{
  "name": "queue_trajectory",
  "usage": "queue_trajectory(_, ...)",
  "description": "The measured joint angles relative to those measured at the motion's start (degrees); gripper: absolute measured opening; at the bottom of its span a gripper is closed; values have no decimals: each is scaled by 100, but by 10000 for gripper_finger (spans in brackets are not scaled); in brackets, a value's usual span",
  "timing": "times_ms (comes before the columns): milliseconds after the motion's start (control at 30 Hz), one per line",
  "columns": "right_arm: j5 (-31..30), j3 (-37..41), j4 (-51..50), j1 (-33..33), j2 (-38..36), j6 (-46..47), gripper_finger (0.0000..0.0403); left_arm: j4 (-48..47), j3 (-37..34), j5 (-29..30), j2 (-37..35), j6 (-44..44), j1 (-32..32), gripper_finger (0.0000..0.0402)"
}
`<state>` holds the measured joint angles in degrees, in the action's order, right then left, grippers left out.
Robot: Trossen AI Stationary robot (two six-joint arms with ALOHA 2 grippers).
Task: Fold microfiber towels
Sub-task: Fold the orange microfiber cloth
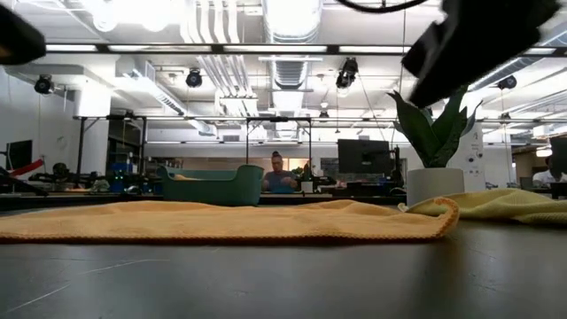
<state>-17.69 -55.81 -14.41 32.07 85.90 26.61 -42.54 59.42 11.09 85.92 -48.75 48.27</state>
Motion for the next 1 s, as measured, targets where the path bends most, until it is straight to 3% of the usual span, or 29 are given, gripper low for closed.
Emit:
queue_trajectory(167,15,-7,152,198,235,70,29,3,-12,-26,400,90,53,100)
queue_trajectory(333,-29,-7,342,265,592,90,84,-19,-76,165,779,194,48,173)
queue_trajectory(433,-35,-13,316,254,805,85,119,-57,-85,266,1003,326,18,197)
queue_trajectory(700,-35,-17,265,243,1102,-116,171,-263,-72,285,1403,465,-125,203)
queue_trajectory(833,-102,-17,251,241,1159,-119,170,-304,-70,296,1421,468,-135,195)
queue_trajectory(1000,-317,-15,219,236,1356,-206,151,-339,-132,405,1424,434,-147,157)
